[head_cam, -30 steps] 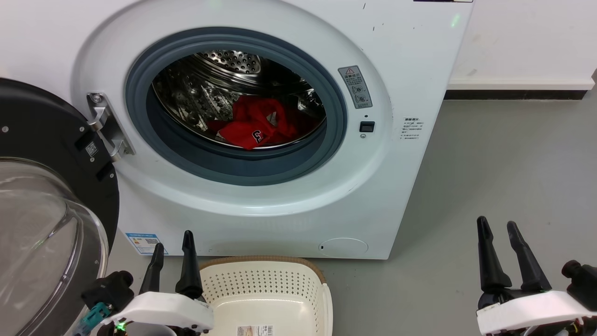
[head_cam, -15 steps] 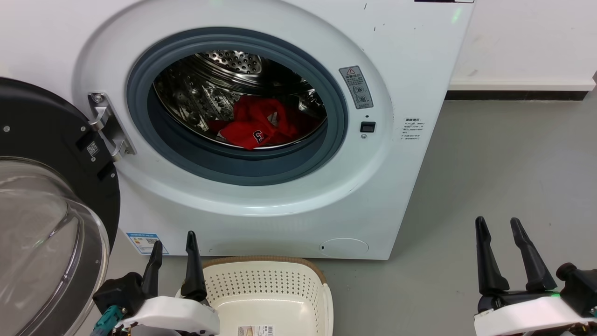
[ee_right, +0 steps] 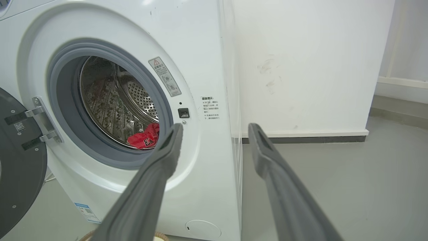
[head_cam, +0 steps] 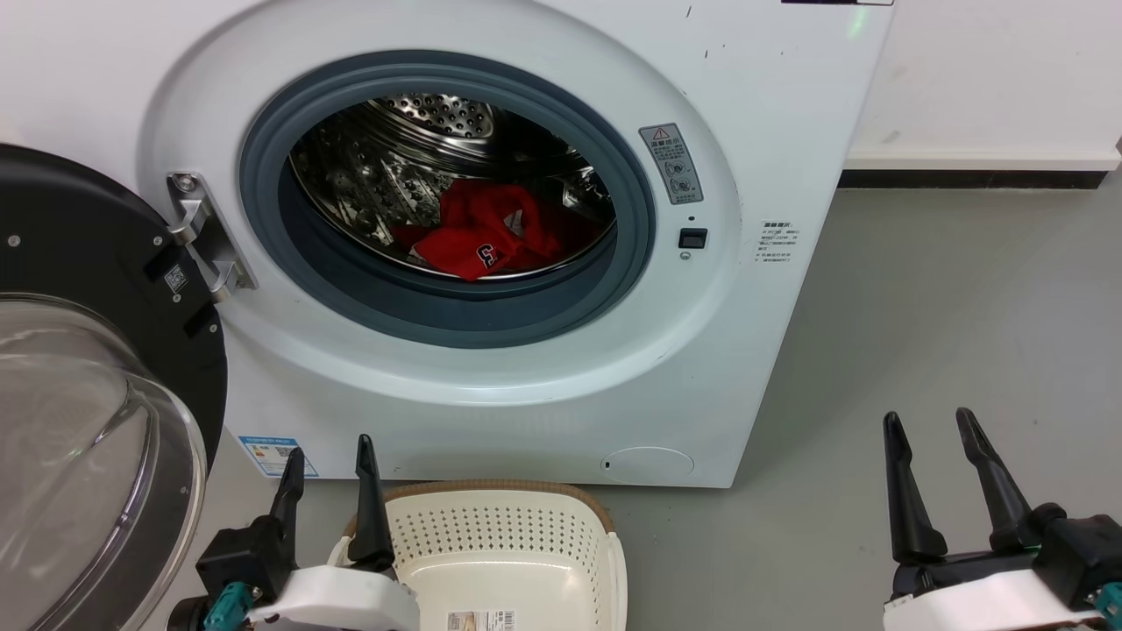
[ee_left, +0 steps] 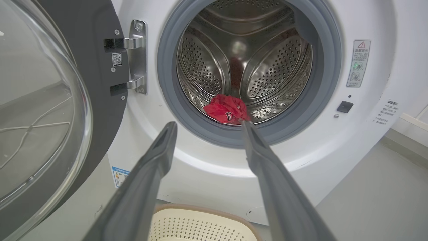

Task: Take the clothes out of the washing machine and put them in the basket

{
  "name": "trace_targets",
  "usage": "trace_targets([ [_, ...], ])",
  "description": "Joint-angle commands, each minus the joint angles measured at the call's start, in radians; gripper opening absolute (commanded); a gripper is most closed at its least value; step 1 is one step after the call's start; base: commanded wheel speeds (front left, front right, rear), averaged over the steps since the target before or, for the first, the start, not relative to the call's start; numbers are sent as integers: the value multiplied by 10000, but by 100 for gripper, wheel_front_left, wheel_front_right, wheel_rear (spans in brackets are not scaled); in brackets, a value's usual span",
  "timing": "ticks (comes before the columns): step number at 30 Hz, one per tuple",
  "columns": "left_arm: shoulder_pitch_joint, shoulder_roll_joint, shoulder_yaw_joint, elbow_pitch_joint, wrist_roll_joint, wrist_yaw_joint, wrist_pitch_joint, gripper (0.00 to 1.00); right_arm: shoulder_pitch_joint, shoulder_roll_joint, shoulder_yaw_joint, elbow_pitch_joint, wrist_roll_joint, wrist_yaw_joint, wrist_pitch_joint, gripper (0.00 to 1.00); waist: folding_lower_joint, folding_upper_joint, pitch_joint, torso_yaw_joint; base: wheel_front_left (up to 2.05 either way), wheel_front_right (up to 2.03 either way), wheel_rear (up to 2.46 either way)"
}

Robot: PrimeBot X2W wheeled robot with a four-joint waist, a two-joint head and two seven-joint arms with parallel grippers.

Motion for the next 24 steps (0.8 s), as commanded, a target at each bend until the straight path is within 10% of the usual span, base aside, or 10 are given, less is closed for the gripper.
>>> trace_targets([
  [1,89,26,-16,-102,195,57,-81,100,82,-4,23,-128,-231,-1,-86,100,0,-1,2,-3,0,0,0],
  [24,319,29,-191,-99,1895,300,-524,100,387,0,98,-462,-1957,-1,-525,100,0,-1,10,43,0,0,0],
])
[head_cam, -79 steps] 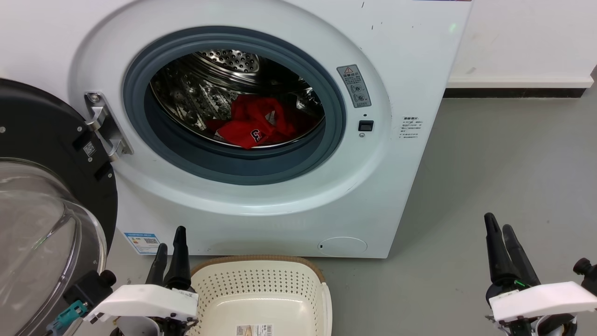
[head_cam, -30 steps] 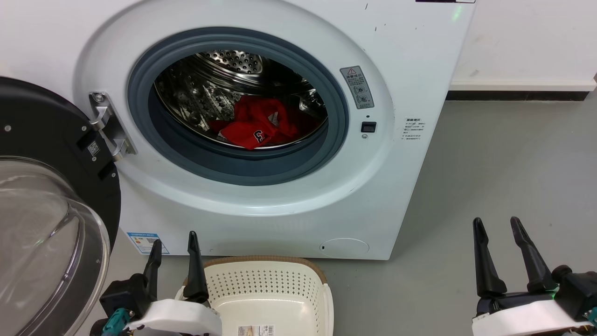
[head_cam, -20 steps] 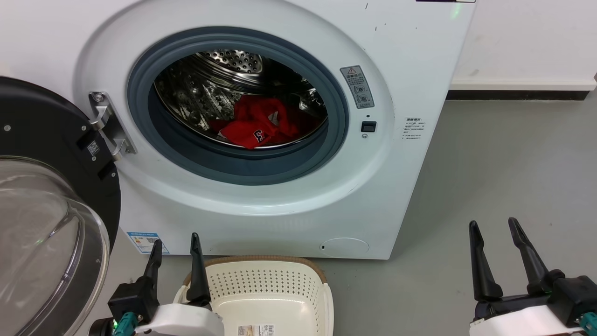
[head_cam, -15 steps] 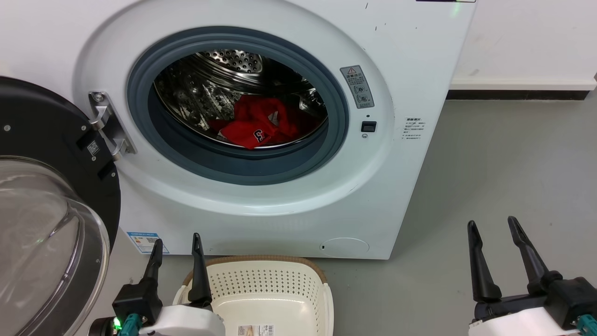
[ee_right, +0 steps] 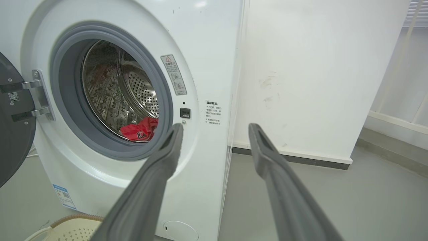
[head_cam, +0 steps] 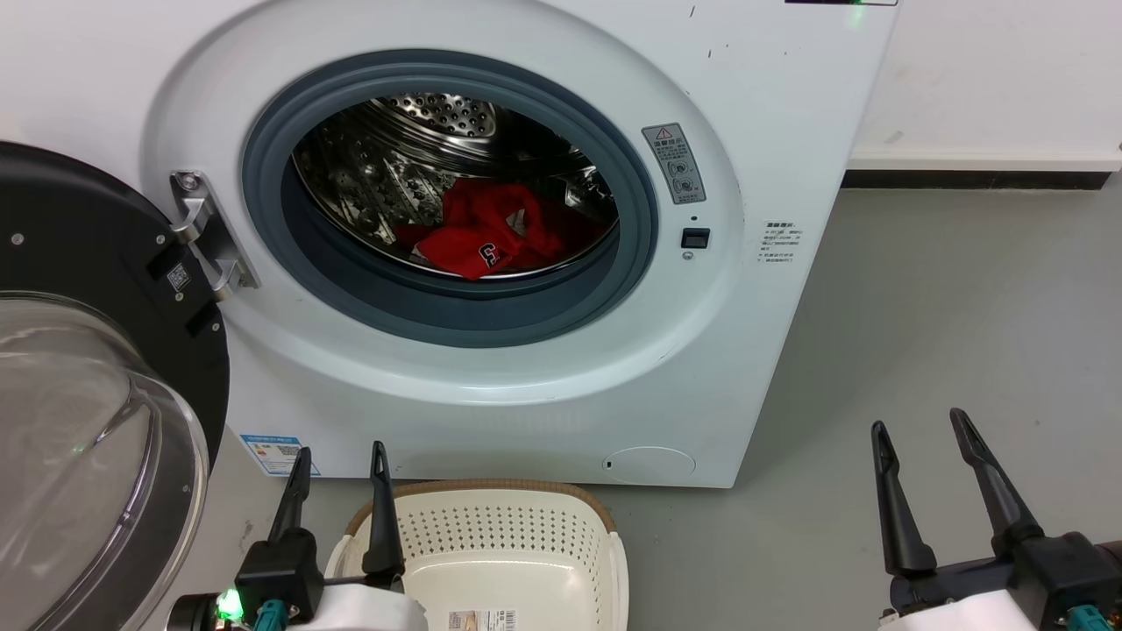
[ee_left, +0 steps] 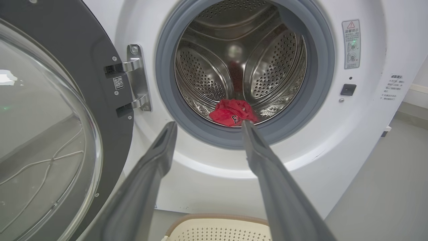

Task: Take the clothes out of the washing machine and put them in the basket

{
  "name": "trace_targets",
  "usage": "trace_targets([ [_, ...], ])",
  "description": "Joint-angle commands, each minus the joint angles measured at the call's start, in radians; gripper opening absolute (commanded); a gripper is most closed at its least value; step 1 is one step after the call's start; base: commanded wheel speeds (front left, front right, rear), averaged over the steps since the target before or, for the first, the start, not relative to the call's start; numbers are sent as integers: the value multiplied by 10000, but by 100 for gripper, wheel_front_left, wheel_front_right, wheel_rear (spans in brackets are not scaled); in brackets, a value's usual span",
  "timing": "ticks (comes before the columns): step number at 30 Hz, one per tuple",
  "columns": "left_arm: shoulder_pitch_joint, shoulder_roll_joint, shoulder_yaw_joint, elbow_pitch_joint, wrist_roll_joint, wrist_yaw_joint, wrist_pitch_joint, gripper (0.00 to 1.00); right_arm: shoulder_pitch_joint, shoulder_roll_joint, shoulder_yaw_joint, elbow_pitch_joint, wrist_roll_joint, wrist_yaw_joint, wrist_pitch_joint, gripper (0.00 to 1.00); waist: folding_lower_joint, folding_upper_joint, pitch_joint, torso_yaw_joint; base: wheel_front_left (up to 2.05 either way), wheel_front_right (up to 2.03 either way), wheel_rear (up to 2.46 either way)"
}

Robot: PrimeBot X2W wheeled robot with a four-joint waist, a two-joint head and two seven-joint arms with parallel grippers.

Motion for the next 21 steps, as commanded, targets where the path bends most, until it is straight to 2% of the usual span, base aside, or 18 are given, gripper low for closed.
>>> trace_targets([
  [1,121,21,-32,-48,195,42,-95,100,123,2,12,-92,-219,-3,-76,100,0,0,3,1,0,0,0],
  [6,150,21,-62,24,437,50,-166,100,177,2,17,-100,-491,-3,-139,100,0,0,14,11,0,0,0],
  [21,170,21,0,169,366,-18,-145,100,205,2,52,147,-276,-3,-136,100,0,0,-14,40,0,0,0],
])
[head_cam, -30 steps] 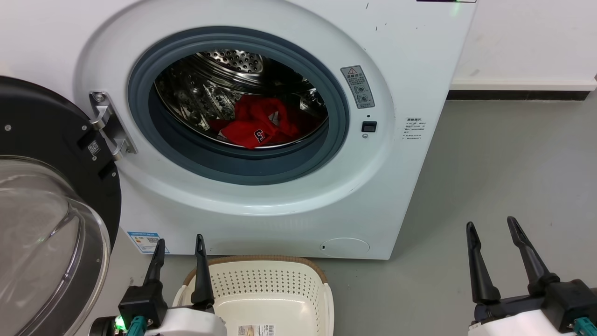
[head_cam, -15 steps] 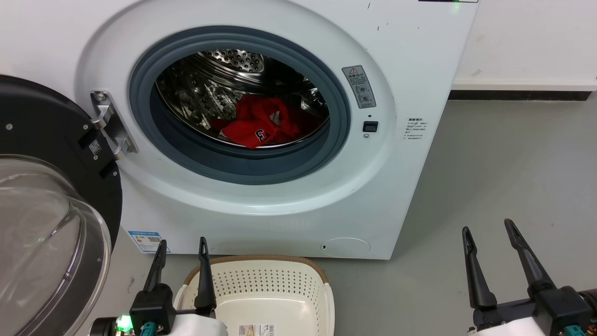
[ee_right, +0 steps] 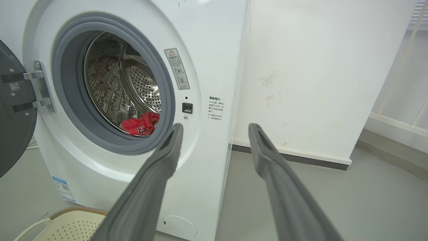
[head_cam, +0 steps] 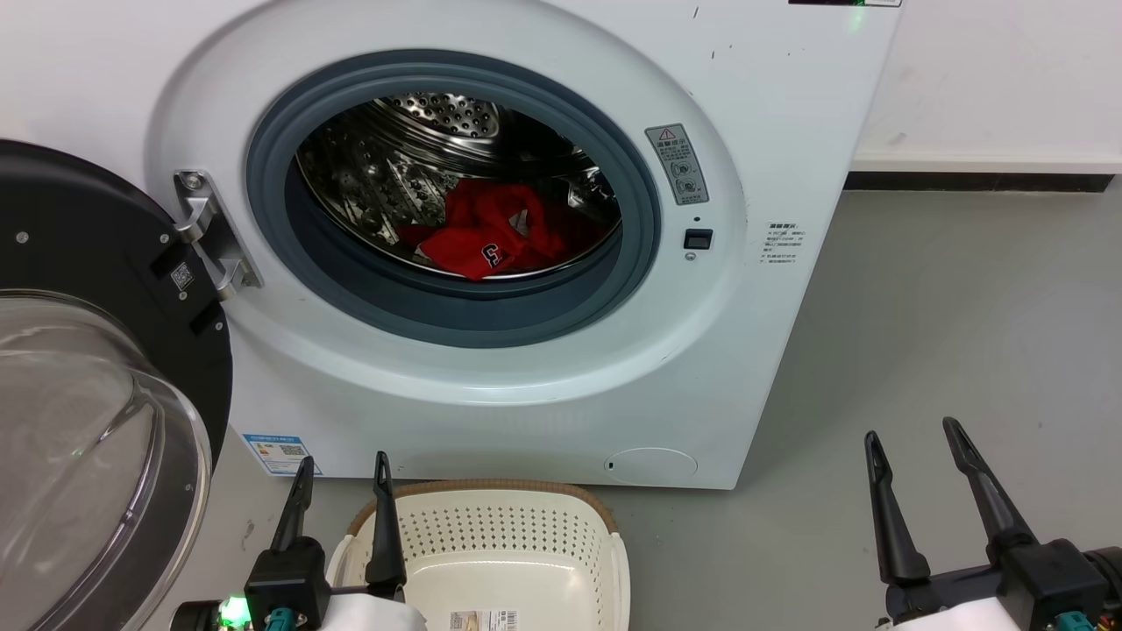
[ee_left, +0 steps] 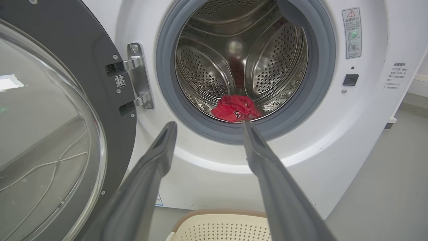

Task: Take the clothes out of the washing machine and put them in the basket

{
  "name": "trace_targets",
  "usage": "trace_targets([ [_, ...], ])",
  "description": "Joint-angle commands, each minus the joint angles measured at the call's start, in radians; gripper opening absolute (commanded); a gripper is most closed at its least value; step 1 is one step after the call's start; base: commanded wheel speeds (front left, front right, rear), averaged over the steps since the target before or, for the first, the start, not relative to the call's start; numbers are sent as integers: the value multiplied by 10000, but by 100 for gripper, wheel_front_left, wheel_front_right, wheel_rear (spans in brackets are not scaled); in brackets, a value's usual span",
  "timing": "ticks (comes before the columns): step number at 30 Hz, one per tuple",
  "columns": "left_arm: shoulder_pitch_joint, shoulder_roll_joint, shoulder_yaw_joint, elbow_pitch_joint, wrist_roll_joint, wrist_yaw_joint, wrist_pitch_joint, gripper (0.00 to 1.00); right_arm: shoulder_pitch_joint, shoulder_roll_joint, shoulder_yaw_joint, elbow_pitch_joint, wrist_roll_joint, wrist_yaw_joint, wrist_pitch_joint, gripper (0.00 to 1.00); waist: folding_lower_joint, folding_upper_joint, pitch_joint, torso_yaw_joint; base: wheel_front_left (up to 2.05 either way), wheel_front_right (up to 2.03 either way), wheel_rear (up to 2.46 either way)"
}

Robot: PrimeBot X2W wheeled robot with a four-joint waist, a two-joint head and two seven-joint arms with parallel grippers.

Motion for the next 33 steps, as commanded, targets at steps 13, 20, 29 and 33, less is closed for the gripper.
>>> trace_targets([
  [13,71,19,4,113,-49,28,-28,100,111,2,47,89,-22,-3,-25,100,0,0,-37,-8,0,0,0],
  [20,16,19,49,226,-81,8,-28,100,38,2,103,57,-3,-3,-25,100,0,0,-2,-33,0,0,0],
  [29,-1055,54,237,1046,-89,-714,-28,100,-174,2,177,-11,-46,-3,-25,100,0,0,265,-158,0,0,0],
  [33,-2137,197,417,1834,-31,-1117,-28,100,-360,4,207,-77,-115,-3,-25,100,0,0,632,-303,0,0,0],
])
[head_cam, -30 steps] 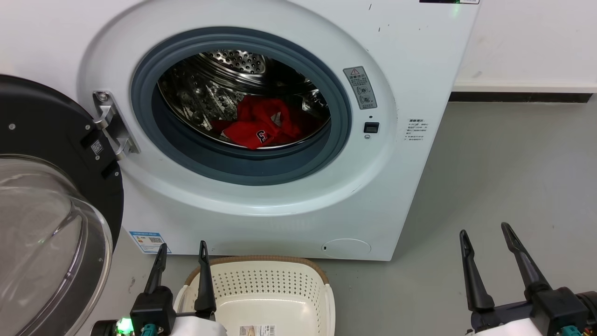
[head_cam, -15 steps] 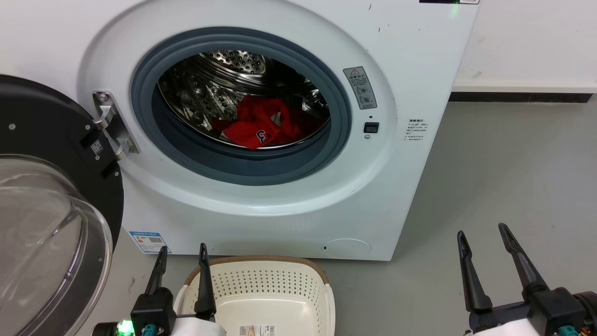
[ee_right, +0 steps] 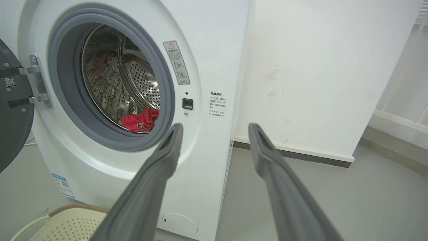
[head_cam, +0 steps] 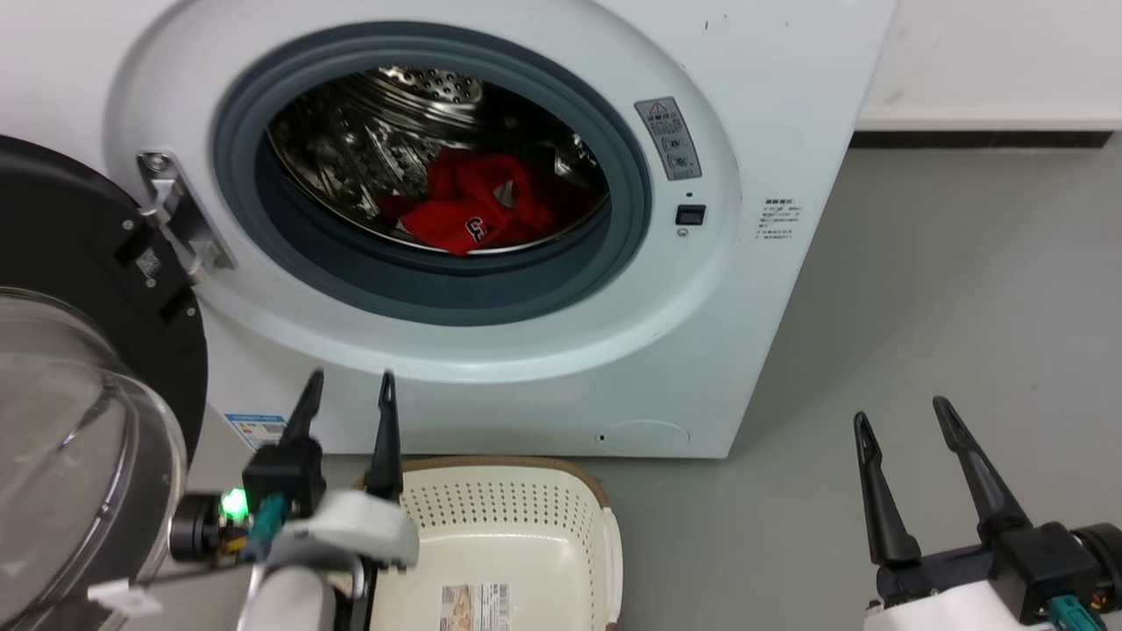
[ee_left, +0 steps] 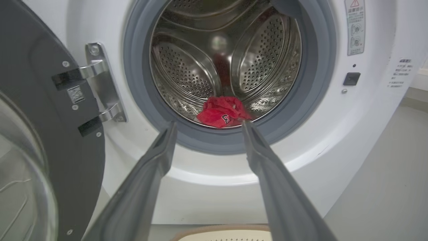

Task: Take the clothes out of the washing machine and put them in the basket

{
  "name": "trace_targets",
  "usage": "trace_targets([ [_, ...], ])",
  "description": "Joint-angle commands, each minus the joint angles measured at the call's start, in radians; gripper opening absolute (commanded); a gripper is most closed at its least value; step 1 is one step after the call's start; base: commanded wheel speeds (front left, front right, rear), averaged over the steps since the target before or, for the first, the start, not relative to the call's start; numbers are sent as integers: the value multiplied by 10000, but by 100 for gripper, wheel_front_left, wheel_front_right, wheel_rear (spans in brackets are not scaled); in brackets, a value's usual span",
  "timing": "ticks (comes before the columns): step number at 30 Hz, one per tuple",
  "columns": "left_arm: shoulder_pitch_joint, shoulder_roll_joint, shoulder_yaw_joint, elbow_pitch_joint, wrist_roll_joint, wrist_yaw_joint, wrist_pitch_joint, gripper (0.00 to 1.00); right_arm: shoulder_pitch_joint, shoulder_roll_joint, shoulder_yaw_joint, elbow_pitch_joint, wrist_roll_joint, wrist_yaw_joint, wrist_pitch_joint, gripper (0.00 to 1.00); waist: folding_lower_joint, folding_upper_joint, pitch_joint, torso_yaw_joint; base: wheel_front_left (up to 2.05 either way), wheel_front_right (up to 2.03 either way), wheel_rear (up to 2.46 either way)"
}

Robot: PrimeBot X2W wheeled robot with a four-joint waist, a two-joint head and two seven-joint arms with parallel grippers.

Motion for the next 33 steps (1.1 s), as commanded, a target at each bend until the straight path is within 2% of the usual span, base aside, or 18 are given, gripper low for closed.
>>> trace_targets([
  [1,-240,65,25,140,57,-51,-24,100,-146,6,4,-45,-52,-3,-21,100,0,0,205,-105,0,0,0],
  [8,-2744,402,402,1912,73,-304,-26,100,-820,7,98,-179,-79,-5,-21,100,0,0,1304,-596,0,0,0],
  [16,-5669,966,345,4071,311,-585,-24,100,-1585,9,132,-321,114,-5,-21,100,0,0,2826,-1238,0,0,0],
  [25,-9117,1593,136,6384,619,-474,67,100,-2632,10,137,-624,495,-5,-21,100,0,0,4670,-1881,0,0,0],
  [28,-10149,1951,191,7147,622,-411,468,100,-2958,12,172,-762,695,-5,-21,100,0,0,5236,-2144,0,0,0],
  [33,-11685,2398,-39,8142,778,-706,1361,100,-3317,14,174,-917,1013,-5,-21,100,0,0,6011,-2528,0,0,0],
])
